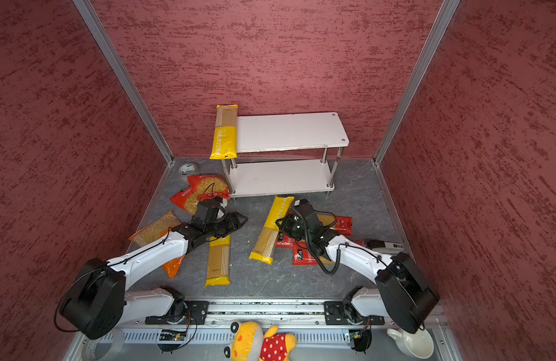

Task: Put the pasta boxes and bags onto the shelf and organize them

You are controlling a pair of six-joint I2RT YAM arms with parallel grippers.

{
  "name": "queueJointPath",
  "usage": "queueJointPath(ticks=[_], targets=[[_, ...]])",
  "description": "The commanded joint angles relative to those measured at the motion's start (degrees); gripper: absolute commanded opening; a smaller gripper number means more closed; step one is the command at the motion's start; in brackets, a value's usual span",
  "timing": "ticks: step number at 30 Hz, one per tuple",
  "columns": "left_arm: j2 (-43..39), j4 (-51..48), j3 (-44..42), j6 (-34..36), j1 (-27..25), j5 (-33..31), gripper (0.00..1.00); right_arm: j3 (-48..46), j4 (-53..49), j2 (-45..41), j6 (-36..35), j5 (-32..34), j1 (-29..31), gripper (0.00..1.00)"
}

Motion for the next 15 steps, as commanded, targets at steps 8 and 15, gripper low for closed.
queueJointPath(ticks=[8,15], targets=[[2.48,3.88,1.69,2.68,-2.28,1.08,0.69,1.39,0.24,3.19,10.59,6.37,0.02,0.24],[0.37,3.67,1.35,5.54,-2.36,-1.27,0.7,1.3,-18.28,-2.01,-4.69,8.89,-0.3,0.49]])
